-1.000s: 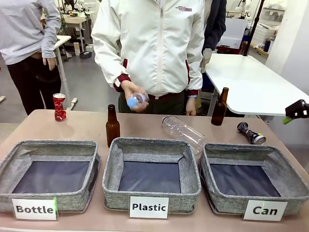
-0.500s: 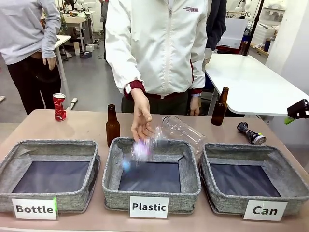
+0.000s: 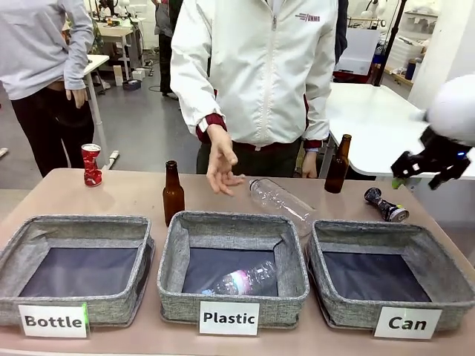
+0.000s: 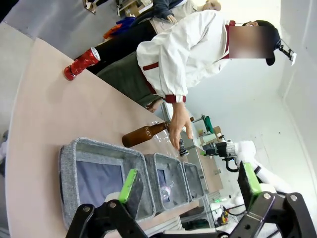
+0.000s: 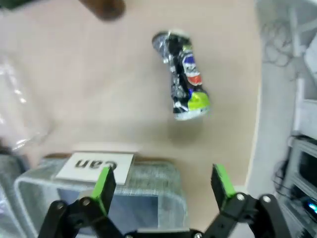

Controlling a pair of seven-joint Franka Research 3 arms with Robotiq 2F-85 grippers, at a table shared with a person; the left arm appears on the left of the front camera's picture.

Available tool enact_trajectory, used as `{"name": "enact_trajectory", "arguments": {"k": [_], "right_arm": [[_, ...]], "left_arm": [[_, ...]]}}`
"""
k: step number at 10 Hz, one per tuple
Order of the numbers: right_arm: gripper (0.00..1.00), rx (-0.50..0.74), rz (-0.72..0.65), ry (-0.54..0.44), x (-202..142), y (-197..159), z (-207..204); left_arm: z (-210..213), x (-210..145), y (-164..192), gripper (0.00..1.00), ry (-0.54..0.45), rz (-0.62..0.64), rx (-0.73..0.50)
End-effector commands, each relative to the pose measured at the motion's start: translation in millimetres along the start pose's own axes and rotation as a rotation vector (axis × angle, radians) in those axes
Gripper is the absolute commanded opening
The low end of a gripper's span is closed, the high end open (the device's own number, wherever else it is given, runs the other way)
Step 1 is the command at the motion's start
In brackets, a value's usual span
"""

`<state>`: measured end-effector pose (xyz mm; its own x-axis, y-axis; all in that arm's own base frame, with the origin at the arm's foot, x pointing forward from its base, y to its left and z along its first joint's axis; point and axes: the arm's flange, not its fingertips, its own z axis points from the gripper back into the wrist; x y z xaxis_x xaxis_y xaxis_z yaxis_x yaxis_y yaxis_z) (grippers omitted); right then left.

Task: Sort the can waste into the basket.
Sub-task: Pick up the can waste from the table and place it in the right Fabric basket.

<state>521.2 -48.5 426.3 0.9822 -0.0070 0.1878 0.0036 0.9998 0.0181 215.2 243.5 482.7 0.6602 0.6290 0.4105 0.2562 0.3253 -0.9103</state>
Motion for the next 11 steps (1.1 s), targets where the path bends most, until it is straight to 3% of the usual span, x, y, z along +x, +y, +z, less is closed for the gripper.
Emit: {"name": "enact_trajectory", "arguments": {"k": [1,5,11], "right_arm": [[1.0,-0.039,0.054,0.129,46,2,-25],[1.0,-0.085,0.067,0.159,85,0,-94],[1.0,-0.111,0.059,0.106,93,-5,-132]], "left_arm": [[0,1,-1,1.0,-0.01,-0.026,-0.021],[0,1,-1,1.0,-0.01,-0.026,-0.021],[0,1,-1,1.0,-0.01,-0.026,-0.021]]}}
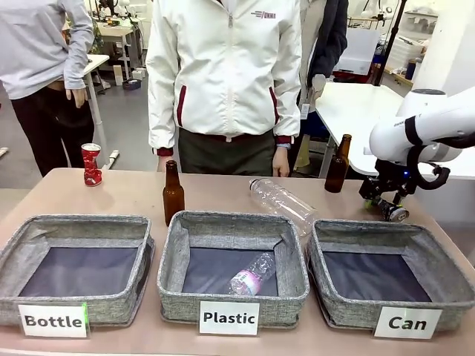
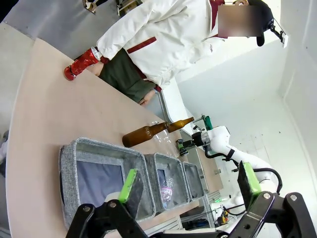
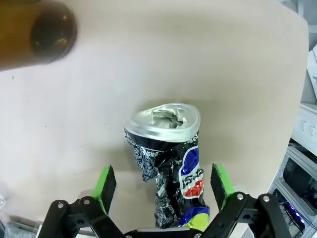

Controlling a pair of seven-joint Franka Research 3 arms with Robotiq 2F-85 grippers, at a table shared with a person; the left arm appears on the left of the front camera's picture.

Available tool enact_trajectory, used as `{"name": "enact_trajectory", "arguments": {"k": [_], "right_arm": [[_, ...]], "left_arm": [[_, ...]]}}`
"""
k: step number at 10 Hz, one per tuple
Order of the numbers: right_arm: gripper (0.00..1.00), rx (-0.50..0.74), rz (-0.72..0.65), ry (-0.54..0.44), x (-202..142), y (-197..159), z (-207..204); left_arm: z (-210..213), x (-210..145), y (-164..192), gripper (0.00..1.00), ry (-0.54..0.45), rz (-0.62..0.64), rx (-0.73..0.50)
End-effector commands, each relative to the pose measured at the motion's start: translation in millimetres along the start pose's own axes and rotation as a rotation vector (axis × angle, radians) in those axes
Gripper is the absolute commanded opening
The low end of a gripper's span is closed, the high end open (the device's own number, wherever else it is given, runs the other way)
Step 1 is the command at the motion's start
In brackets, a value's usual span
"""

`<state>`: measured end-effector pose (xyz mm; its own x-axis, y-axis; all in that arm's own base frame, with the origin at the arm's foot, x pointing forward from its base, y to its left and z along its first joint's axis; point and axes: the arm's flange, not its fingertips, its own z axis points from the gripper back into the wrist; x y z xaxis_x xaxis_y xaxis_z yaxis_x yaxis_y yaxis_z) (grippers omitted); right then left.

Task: Sort the can waste into the basket.
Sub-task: Pick up the can waste from the table and place it in the right Fabric basket.

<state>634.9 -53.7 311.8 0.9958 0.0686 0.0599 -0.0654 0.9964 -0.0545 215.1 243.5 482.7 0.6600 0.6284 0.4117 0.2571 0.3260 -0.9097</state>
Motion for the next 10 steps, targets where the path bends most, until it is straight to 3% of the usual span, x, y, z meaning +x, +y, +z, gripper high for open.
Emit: {"name": "enact_trajectory", "arguments": {"k": [1,2,3,4,5,6,10], "right_arm": [[1.0,-0.05,-0.023,-0.036,3.5,1.4,2.7],[0.4,-0.044,-0.021,-0.026,3.6,1.0,3.0],[0.4,-0.041,-0.019,-0.023,3.4,1.9,2.9],[0.0,-0.038,-0.018,-0.024,3.0,1.4,2.8],[0.35,-0.036,-0.013,-0.022,2.9,1.5,3.2],[0.0,-0.028,-0.012,-0.019,3.1,1.8,3.5],[0.0,0.011,-0.014,0.013,4.6,2.7,5.6]], "left_arm": [[-0.1,1.4,-1.0,1.0,-0.01,-0.024,-0.021],[-0.1,1.4,-1.0,1.0,-0.01,-0.024,-0.021],[-0.1,1.4,-1.0,1.0,-0.01,-0.024,-0.021],[-0.1,1.4,-1.0,1.0,-0.01,-0.024,-0.021],[-0.1,1.4,-1.0,1.0,-0.01,-0.024,-0.021],[-0.1,1.4,-1.0,1.0,-0.01,-0.024,-0.021],[-0.1,1.4,-1.0,1.0,-0.01,-0.024,-0.021]]}}
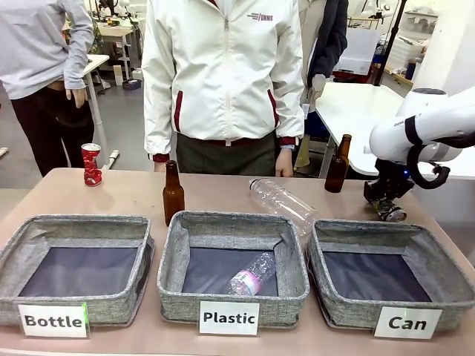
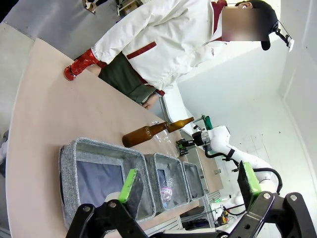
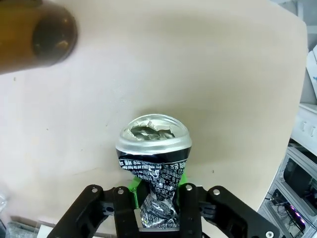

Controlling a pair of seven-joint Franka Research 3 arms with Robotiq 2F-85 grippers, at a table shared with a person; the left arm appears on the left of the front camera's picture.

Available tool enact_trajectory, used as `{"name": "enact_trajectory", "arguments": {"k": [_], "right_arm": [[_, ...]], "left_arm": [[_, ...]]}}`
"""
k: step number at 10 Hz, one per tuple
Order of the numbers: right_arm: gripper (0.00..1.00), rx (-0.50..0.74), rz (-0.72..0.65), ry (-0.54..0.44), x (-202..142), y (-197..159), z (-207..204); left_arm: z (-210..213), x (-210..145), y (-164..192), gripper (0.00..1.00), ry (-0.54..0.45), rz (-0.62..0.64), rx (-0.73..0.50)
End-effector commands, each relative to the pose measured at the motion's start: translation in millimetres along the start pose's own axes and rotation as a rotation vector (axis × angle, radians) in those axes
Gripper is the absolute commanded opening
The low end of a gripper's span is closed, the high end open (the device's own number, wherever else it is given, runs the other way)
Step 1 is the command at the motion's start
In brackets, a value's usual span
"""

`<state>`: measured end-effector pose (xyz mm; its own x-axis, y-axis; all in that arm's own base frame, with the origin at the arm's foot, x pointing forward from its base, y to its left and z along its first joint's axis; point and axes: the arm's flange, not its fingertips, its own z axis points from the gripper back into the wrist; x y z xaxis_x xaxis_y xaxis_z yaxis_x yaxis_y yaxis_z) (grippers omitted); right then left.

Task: Sort the can waste into the basket.
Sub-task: Pick up the can waste from the table and place it in the right Fabric basket.

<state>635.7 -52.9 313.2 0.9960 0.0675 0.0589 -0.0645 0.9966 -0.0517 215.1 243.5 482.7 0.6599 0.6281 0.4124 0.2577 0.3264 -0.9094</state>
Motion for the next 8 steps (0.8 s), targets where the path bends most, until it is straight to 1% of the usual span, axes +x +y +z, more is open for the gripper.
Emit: {"name": "enact_trajectory", "arguments": {"k": [1,3,4,5,6,7,8], "right_arm": [[0.0,0.003,-0.011,0.011,2,2,6],[0.0,0.023,-0.023,-0.024,-4,-1,23],[0.0,0.03,-0.036,-0.047,-11,-8,39],[0.0,0.066,-0.042,-0.054,-25,-19,65],[0.0,0.13,0.034,-0.094,-48,-35,101],[0.0,0.206,0.226,-0.07,-85,-50,143],[0.0,0.206,0.364,-0.044,-123,-56,171]], "left_arm": [[0,1,-1,1.0,-0.01,-0.024,-0.02],[0,1,-1,1.0,-0.01,-0.024,-0.02],[0,1,-1,1.0,-0.01,-0.024,-0.02],[0,1,-1,1.0,-0.01,-0.024,-0.02],[0,1,-1,1.0,-0.01,-0.024,-0.02],[0,1,-1,1.0,-0.01,-0.024,-0.02],[0,1,-1,1.0,-0.01,-0.024,-0.02]]}}
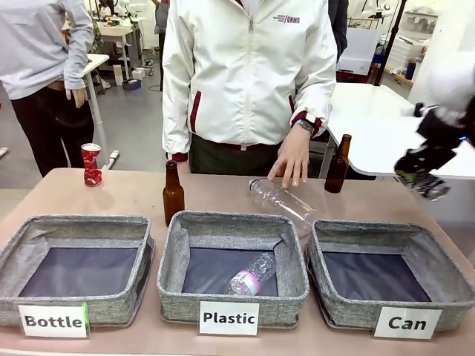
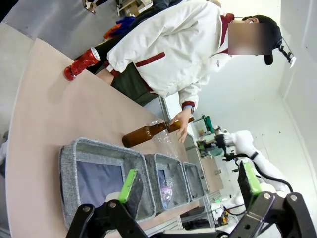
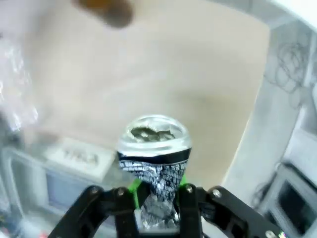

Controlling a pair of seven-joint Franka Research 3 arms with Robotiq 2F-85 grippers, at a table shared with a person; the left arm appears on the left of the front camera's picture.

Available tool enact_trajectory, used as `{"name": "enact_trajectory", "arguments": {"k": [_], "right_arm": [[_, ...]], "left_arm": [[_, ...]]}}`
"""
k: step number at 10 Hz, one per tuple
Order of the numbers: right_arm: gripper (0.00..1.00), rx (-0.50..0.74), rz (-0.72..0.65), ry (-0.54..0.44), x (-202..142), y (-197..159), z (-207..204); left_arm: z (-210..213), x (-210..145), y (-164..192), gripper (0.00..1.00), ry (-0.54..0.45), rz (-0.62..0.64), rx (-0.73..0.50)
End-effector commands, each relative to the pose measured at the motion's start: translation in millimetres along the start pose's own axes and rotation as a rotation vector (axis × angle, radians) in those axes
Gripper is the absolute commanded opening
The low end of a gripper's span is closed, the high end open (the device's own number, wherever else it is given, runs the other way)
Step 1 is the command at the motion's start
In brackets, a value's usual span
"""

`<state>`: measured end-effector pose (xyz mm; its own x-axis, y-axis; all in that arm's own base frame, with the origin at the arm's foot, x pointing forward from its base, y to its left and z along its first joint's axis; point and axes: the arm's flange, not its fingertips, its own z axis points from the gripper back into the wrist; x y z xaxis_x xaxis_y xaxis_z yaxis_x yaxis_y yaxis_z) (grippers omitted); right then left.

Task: Sort the can waste into the basket.
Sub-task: Pick up the can waste from the table and place it in the right Fabric basket.

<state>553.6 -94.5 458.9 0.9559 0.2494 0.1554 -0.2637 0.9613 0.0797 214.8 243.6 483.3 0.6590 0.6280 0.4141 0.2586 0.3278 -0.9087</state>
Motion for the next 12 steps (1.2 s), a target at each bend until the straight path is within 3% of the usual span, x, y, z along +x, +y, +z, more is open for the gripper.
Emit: {"name": "enact_trajectory", "arguments": {"k": [1,3,5,8,11,12], "right_arm": [[0.0,0.12,0.355,0.024,-80,14,51],[0.0,0.229,0.676,0.092,-130,45,69],[0.0,0.344,1.004,0.095,-152,75,60],[0.0,0.456,1.162,0.106,-142,82,46],[0.0,0.42,1.148,0.038,-141,84,43],[0.49,0.423,1.128,0.017,-138,85,44]], "left_arm": [[0,1,0,1.0,-0.009,-0.022,-0.021],[0,1,0,1.0,-0.009,-0.022,-0.021],[0,1,0,1.0,-0.009,-0.022,-0.021],[0,1,0,1.0,-0.009,-0.022,-0.021],[0,1,0,1.0,-0.009,-0.022,-0.021],[0,1,0,1.0,-0.009,-0.022,-0.021]]}}
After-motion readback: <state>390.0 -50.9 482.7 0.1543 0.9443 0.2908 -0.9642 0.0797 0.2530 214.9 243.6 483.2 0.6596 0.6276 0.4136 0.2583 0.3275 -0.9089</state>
